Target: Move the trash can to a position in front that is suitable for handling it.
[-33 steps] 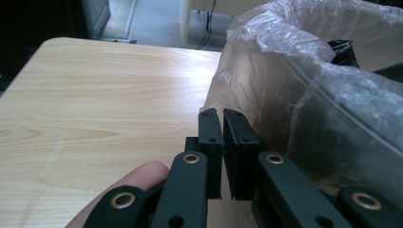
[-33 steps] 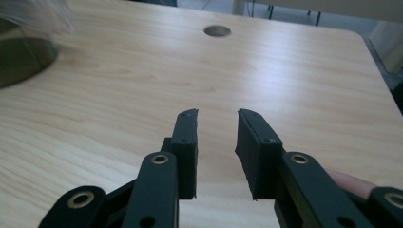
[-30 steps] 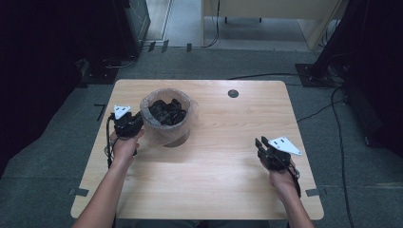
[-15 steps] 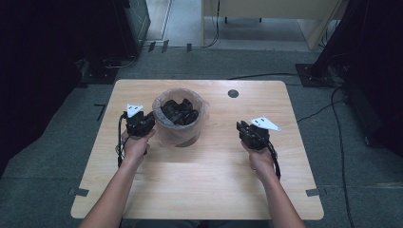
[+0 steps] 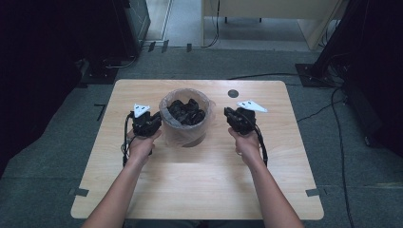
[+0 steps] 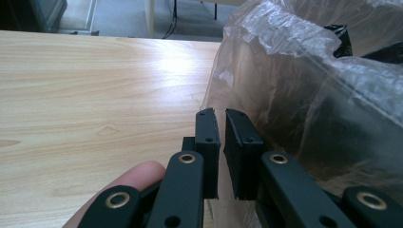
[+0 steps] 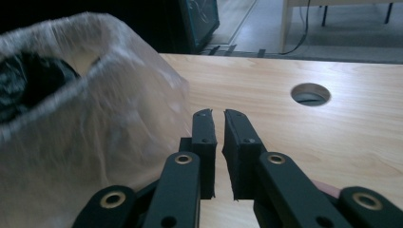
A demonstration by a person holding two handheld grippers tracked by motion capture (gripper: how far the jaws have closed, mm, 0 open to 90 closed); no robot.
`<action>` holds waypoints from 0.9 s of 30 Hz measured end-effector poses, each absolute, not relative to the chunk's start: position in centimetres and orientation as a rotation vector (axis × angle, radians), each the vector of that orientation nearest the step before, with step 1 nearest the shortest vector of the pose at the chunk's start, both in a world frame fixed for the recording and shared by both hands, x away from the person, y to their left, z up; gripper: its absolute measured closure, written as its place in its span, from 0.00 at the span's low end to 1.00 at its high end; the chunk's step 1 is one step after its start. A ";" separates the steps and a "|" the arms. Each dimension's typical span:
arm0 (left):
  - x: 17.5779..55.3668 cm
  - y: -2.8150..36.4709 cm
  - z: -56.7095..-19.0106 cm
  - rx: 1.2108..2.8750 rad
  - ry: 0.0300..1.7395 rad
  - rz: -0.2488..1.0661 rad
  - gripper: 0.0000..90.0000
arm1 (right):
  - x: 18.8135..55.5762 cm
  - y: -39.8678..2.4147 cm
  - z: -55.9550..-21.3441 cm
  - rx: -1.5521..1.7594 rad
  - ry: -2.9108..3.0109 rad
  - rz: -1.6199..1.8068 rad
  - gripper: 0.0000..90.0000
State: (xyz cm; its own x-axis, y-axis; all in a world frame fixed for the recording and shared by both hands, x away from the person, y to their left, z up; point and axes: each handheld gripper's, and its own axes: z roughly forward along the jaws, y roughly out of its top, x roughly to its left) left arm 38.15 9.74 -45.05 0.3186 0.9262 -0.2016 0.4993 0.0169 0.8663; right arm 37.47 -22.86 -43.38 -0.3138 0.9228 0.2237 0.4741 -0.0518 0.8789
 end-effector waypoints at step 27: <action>38.4 8.6 -45.1 1.691 1.266 0.552 1.00 | 40.9 -19.9 -43.9 1.387 1.877 1.451 1.00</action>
